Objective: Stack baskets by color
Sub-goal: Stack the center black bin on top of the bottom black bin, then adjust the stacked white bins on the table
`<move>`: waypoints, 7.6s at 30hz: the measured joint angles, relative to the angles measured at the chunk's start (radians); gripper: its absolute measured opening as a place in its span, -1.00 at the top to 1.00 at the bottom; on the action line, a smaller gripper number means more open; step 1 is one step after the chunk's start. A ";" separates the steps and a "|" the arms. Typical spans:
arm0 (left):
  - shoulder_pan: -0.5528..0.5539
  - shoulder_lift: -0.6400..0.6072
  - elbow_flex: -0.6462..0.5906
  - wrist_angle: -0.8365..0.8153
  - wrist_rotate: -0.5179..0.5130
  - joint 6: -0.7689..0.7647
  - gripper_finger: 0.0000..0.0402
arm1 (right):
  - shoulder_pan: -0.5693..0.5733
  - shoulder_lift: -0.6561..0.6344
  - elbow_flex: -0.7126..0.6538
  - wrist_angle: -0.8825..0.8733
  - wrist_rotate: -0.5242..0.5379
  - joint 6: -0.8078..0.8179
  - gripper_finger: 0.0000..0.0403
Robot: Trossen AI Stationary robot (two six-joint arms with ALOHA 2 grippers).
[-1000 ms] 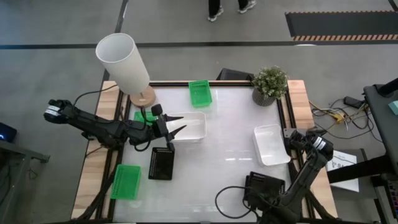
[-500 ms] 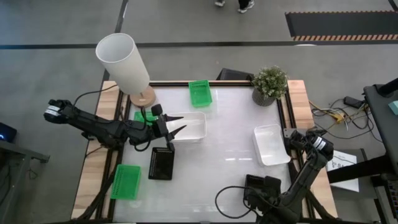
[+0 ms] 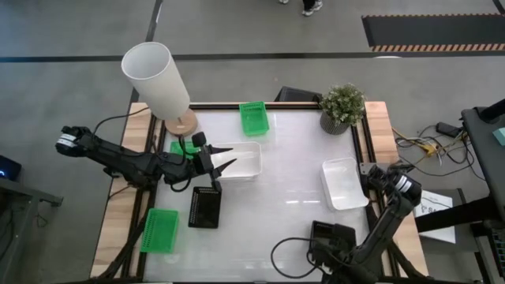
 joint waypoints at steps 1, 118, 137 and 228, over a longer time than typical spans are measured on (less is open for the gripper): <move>0.000 0.000 0.000 0.000 0.000 0.000 0.30 | 0.000 0.008 0.000 0.001 0.000 0.000 0.79; 0.626 0.935 0.935 -0.818 0.657 0.084 0.30 | -0.084 -0.887 -0.959 0.878 0.819 -0.994 0.87; 0.661 0.982 0.915 -0.713 0.591 0.070 0.30 | -0.084 -0.887 -0.966 0.881 0.819 -0.985 0.87; 0.751 0.650 0.607 -0.735 0.562 1.001 0.30 | -0.084 -0.887 -0.967 0.968 0.906 -0.821 0.87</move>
